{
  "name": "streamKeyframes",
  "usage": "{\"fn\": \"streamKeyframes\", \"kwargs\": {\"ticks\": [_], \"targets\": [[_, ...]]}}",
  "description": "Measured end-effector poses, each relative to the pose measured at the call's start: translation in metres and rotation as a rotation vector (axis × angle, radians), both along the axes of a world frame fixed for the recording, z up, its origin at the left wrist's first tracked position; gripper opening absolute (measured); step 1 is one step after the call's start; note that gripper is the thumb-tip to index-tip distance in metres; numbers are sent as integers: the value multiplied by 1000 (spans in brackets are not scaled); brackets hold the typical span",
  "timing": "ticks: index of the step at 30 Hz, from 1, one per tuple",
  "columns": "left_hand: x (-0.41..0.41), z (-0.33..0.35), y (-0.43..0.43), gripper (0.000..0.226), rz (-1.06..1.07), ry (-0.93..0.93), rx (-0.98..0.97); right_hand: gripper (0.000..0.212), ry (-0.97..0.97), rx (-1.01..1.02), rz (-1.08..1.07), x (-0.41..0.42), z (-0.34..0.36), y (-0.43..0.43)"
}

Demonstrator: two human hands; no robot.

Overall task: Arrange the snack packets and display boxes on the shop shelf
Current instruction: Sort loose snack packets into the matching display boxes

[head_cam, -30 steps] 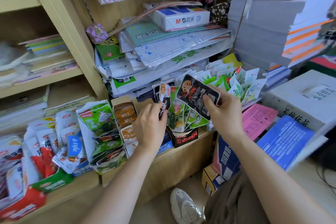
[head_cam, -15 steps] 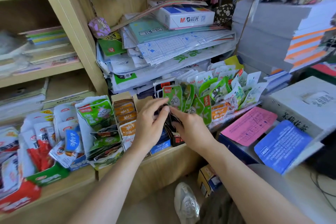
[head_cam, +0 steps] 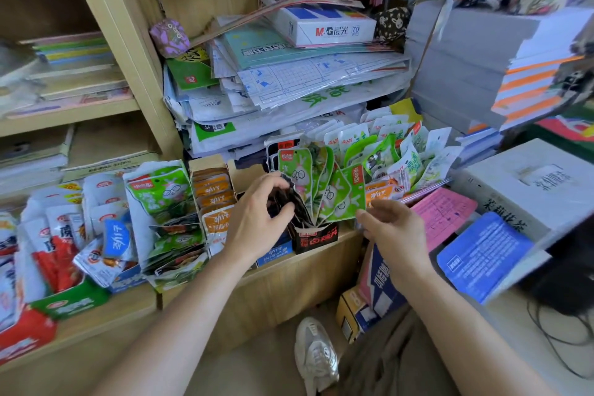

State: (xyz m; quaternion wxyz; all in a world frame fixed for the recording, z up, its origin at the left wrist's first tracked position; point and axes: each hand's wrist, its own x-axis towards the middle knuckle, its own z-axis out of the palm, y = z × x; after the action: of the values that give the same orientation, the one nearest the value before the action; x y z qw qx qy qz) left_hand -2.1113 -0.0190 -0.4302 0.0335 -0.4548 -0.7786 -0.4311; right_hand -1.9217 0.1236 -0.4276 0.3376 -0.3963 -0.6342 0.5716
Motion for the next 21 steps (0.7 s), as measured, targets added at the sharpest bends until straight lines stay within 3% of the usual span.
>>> {"fn": "streamKeyframes", "kwargs": {"ticks": [2,4,6,10,13,18,21], "targets": [[6,5,-1,53,-32,168,-100,28,52,-91,106,-9,-1,-5],[10,8,-1,49,-54,258,-175,26,81,-52,156,-18,-1,-8],[13,9,-6,29,-42,190,-157,30,83,-20,153,-27,0,-9],[14,5,-17,18,49,107,-23,73,10,87,155,-43,0,-9],[13,-4,-18,8,51,60,-6,65,-13,185,174,-54,8,-11],[15,-12,-21,17,7,-17,81,79,-84,305,152,-74,11,-6],[17,-15,-21,17,35,-13,97,69,-111,387,137,-87,15,-2]]}}
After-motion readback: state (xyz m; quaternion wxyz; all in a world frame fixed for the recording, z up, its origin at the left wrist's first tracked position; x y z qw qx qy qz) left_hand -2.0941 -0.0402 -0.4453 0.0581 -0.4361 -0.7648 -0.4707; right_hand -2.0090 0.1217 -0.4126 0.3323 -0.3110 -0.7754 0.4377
